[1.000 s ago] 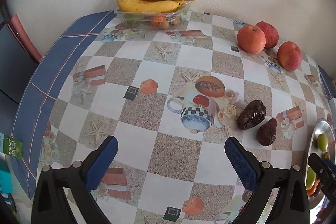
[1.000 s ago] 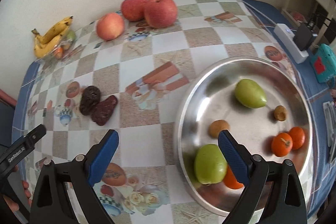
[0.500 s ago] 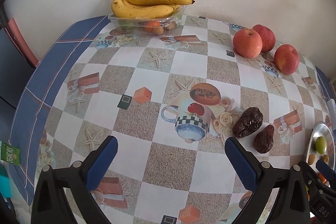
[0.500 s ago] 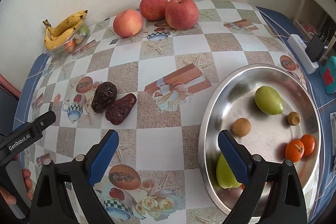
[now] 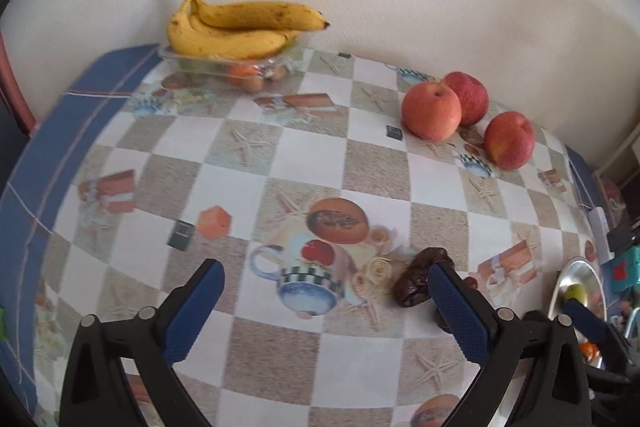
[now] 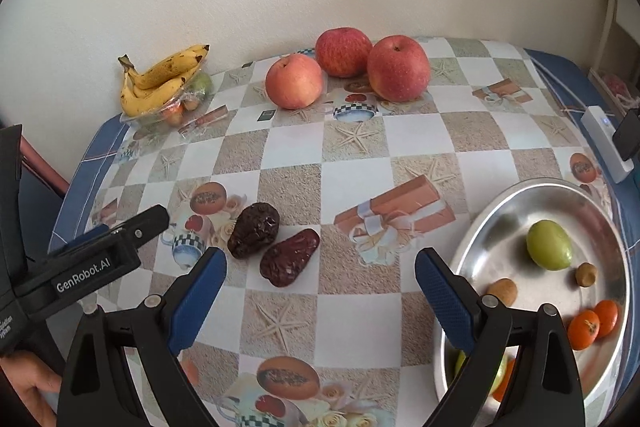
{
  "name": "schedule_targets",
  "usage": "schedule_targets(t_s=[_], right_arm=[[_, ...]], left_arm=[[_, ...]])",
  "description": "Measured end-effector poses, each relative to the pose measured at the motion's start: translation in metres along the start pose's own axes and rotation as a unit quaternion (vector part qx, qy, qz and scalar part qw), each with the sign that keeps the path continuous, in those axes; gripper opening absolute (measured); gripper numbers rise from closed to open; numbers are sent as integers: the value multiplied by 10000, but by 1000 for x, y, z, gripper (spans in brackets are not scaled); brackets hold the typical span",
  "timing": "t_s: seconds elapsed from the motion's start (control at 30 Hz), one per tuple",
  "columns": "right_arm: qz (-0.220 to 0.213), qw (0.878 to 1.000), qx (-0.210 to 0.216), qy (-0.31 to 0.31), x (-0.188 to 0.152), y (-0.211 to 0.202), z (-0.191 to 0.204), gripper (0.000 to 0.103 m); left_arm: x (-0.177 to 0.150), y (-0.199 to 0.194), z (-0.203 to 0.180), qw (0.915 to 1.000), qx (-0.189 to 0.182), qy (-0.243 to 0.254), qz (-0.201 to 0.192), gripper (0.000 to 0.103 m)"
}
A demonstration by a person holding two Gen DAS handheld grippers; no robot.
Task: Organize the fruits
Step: 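Grasp a dark date with the right tool while the left tool grasps the other date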
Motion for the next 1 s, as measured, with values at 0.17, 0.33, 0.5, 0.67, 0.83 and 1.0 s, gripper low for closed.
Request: schedule_targets(t_s=[0.17, 0.33, 0.5, 0.67, 0.83, 1.0], right_arm=[[327, 9995, 45, -32, -5, 25, 8, 74], [575, 9983, 1, -129, -13, 48, 13, 63], [732, 9972, -18, -171, -17, 62, 17, 61], [871, 9961, -33, -132, -21, 72, 15, 50], [847, 9964, -23, -85, -20, 71, 13, 42], [820, 9966, -39, -37, -21, 65, 9, 41]], left_arm=[[3, 17, -13, 9992, -399, -27, 92, 94], [0, 36, -28, 9969, -769, 11, 152, 81], [-4, 51, -45, 9937, -1107, 51, 137, 81], [-7, 63, -58, 9912, -1280, 105, 331, 68], [-9, 61, -58, 9859, -1632, -117, 351, 40], [-14, 54, -47, 9880, -1474, -211, 407, 40]])
Point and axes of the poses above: each gripper's, at about its wrist camera, not at the fingertips, and y roughly the way its jaws point, z to its left, x to its top, the point moved 5 cm from there along y, roughly the way its jaws point, and after that the axes turned 14 degrees about y, right-handed, at the moved point
